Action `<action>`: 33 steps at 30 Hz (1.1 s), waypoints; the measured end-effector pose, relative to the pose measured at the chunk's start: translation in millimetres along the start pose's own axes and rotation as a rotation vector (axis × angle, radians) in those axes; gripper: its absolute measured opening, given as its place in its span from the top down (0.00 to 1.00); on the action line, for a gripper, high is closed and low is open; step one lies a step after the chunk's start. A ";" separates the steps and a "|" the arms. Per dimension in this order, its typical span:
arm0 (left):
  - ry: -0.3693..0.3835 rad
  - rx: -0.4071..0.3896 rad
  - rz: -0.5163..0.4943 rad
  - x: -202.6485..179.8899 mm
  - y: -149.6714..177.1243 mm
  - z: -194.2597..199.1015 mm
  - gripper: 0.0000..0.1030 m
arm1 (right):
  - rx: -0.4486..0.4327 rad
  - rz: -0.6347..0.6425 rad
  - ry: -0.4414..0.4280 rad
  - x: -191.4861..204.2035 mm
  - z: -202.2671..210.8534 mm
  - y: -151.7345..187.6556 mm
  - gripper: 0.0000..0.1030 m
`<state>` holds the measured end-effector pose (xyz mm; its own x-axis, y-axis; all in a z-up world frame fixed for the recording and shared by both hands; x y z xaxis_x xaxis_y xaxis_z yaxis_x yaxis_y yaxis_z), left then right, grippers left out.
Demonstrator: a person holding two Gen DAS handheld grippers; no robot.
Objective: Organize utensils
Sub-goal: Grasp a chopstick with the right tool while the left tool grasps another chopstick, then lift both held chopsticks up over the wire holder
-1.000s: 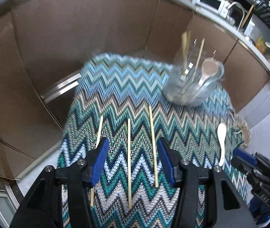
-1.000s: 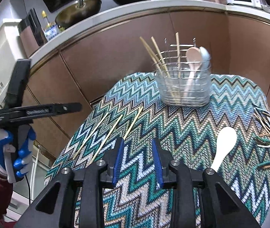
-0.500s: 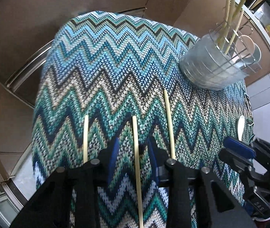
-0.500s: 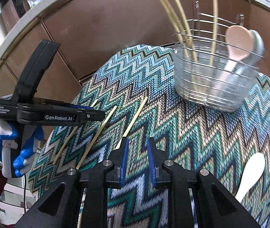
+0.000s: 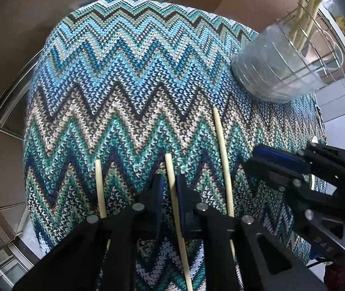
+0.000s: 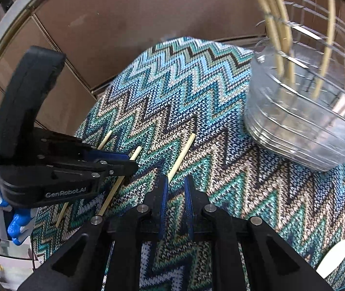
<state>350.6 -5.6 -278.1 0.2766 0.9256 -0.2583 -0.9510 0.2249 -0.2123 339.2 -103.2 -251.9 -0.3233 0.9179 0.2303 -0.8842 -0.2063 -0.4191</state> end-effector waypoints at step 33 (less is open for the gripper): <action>0.124 -0.334 0.067 0.1 56.0 85.7 0.95 | -0.136 -0.054 0.059 31.2 75.4 35.6 0.95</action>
<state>285.6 33.2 -209.3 0.2496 0.8865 -0.3897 -0.8754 0.0345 -0.4821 272.2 -107.4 -193.4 -0.2531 0.9454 0.2053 -0.8447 -0.1125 -0.5233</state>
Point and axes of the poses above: each gripper's, at about its wrist camera, not at the fingertips, and z roughly against the way its jaws point, x to its left, y to its underside, the point moved 3 cm from there along -z, roughly the way its jaws point
